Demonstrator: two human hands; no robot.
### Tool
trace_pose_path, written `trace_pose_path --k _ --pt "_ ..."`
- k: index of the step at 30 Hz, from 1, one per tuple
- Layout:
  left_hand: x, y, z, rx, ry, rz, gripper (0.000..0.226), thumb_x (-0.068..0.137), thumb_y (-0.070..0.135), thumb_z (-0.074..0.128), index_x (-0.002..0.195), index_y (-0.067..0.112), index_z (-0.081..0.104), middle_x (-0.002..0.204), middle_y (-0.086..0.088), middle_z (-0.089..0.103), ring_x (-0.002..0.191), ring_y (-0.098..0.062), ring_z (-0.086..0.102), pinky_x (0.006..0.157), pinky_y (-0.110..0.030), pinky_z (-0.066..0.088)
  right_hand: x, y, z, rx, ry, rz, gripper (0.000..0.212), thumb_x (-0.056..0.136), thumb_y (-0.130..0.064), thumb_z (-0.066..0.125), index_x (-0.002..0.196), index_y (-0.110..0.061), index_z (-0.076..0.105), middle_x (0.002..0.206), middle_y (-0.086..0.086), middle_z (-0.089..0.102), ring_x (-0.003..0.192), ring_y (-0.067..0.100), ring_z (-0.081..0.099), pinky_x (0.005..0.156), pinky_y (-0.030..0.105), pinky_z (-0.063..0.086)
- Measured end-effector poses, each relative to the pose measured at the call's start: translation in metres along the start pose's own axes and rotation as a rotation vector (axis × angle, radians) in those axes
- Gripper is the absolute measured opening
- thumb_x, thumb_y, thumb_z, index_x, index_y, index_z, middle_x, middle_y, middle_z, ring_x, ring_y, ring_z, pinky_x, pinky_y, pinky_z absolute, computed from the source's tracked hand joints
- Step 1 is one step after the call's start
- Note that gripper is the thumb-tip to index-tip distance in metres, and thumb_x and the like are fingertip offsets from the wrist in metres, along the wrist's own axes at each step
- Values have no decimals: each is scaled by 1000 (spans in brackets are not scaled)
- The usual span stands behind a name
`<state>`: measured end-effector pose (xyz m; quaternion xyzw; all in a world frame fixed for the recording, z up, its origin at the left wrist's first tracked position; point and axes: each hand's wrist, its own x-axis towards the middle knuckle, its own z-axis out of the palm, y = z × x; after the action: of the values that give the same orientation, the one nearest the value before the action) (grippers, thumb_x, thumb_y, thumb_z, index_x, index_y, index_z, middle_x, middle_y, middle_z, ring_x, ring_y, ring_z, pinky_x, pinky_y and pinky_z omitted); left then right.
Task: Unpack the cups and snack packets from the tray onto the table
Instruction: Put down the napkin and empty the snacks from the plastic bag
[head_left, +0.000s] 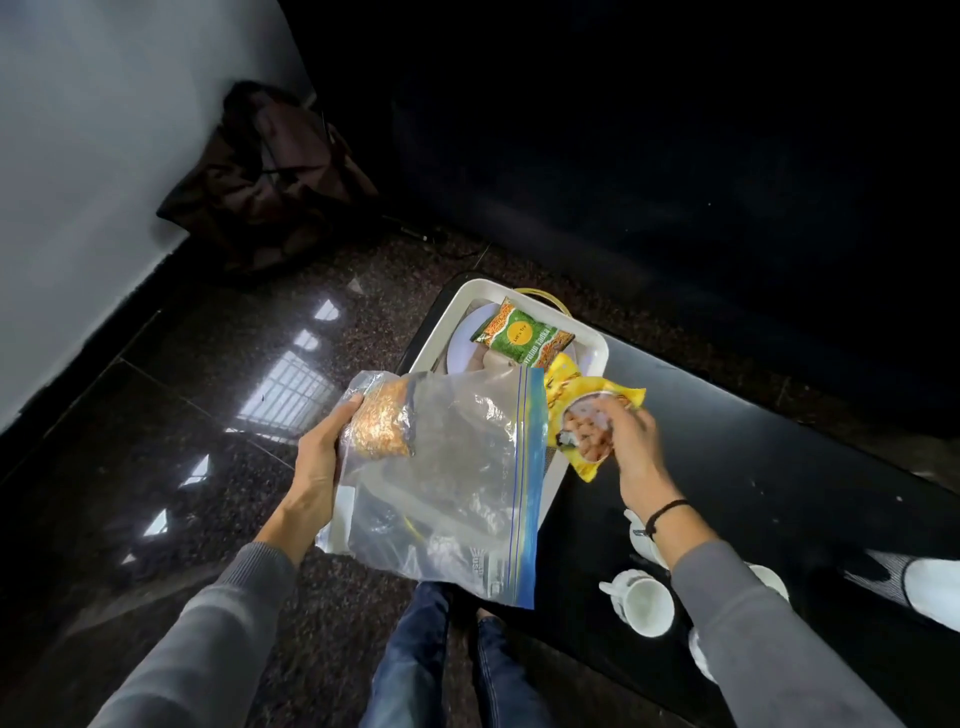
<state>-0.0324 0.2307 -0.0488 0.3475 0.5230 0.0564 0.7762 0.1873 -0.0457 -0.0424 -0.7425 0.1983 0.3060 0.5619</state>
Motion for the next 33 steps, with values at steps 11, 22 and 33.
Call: trace_pose_path --k 11,22,33 --pt "-2 -6 8 80 14 27 29 85 38 77 100 13 82 83 -9 79 65 -24 75 59 -32 61 27 4 54 -262 -307 -99 34 88 -37 71 108 -10 68 90 -3 73 87 16 65 76 31 52" --pt "2 -23 23 96 49 55 37 89 38 76 113 10 79 99 -13 78 80 -25 73 76 -36 61 -13 11 7 -98 -128 -212 11 91 -10 66 87 -17 73 73 -6 72 60 2 62 57 13 52" --pt "3 -36 48 277 -35 86 39 100 59 50 112 34 78 109 2 79 98 -25 73 80 -30 57 -55 2 9 312 -688 80 68 72 -29 89 120 11 63 110 24 75 98 29 77 86 32 63"
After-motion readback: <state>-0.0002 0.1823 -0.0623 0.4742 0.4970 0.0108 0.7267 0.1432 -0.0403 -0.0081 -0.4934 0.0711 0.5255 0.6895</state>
